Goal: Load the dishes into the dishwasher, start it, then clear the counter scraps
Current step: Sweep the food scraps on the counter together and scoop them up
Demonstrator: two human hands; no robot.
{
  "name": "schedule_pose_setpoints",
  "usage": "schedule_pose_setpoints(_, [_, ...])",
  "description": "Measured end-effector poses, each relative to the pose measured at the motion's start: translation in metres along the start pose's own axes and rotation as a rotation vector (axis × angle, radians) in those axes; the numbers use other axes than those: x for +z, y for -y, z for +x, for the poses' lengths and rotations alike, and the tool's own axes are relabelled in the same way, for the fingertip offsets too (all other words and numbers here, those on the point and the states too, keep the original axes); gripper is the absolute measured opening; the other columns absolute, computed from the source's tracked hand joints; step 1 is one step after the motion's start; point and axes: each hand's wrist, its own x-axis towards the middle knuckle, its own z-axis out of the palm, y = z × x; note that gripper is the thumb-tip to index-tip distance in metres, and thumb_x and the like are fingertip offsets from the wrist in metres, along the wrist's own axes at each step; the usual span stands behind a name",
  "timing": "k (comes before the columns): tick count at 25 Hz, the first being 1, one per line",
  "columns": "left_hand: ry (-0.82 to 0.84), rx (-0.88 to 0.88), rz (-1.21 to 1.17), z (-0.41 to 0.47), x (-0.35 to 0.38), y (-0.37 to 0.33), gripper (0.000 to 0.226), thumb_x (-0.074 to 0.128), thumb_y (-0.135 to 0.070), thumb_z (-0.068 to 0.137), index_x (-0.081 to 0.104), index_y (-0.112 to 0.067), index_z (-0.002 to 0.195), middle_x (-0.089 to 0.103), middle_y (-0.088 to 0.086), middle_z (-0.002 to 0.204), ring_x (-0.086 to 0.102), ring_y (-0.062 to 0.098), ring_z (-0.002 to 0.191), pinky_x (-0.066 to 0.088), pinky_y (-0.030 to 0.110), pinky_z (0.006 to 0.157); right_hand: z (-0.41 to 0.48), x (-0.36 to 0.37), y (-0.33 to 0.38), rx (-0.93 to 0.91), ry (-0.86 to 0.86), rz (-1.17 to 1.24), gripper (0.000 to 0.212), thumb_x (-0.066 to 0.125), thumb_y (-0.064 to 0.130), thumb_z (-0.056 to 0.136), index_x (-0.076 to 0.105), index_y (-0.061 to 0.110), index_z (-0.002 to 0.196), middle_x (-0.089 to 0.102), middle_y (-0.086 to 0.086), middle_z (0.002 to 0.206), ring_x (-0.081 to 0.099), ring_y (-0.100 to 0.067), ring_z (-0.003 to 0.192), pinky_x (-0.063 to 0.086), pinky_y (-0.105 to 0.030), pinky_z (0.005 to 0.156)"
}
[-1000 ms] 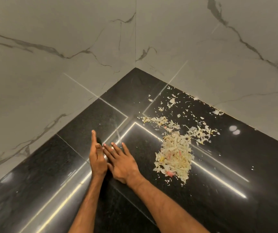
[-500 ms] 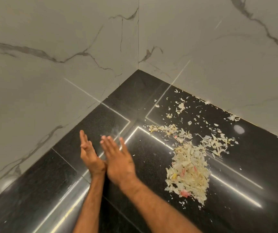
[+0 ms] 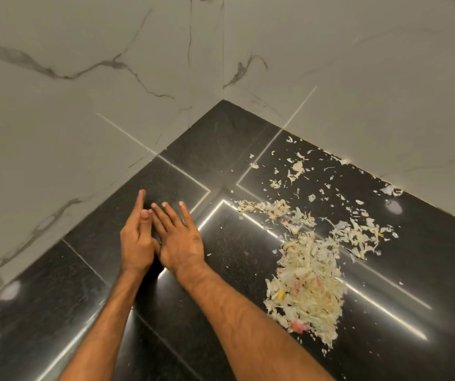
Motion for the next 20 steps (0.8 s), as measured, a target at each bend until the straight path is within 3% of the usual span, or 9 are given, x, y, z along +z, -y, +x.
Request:
schedule_pose_setpoints(5, [0.146,0.037,0.204,0.007,0.01,-0.01,0.074,0.025,-0.064,0.094,0.025,-0.023,0.156,0.025,-0.004,0.161,0.023,0.01,0.147,0.02,0.038,0.12,-0.002,0.006,-0.062,0.186,-0.017,0.089,0.07,0.003,0.053,0.103,-0.015,0.01,0.155,-0.02,-0.008,0.163,-0.018,-0.023,0.15,-0.019,-0.052,0.118])
schedule_pose_setpoints(10, [0.317,0.111,0.33,0.035,0.039,-0.021,0.08,0.024,-0.069,0.09,0.016,-0.026,0.157,0.018,-0.006,0.163,0.017,0.011,0.15,0.016,0.041,0.122,-0.026,0.022,-0.122,0.41,0.048,0.168,0.075,-0.004,0.058,0.099,-0.017,0.008,0.153,-0.023,-0.012,0.16,-0.022,-0.026,0.148,-0.026,-0.053,0.112])
schedule_pose_setpoints(15, [0.431,0.218,0.388,0.078,0.115,-0.045,0.073,0.027,-0.06,0.097,0.013,-0.024,0.158,0.014,-0.006,0.164,0.014,0.009,0.149,0.012,0.033,0.12,-0.032,0.022,-0.25,0.345,-0.151,0.486,0.068,0.01,0.056,0.102,-0.004,0.018,0.157,-0.012,-0.001,0.163,-0.013,-0.017,0.15,-0.012,-0.044,0.12])
schedule_pose_setpoints(20, [0.498,0.308,0.259,0.105,0.196,-0.074,0.07,0.029,-0.059,0.099,0.02,-0.022,0.157,0.022,-0.003,0.162,0.02,0.0,0.142,0.017,0.027,0.117,-0.023,0.039,-0.389,0.177,0.002,0.534,0.076,0.016,0.06,0.098,-0.003,0.018,0.158,-0.002,-0.001,0.166,-0.003,-0.012,0.152,0.003,-0.034,0.124])
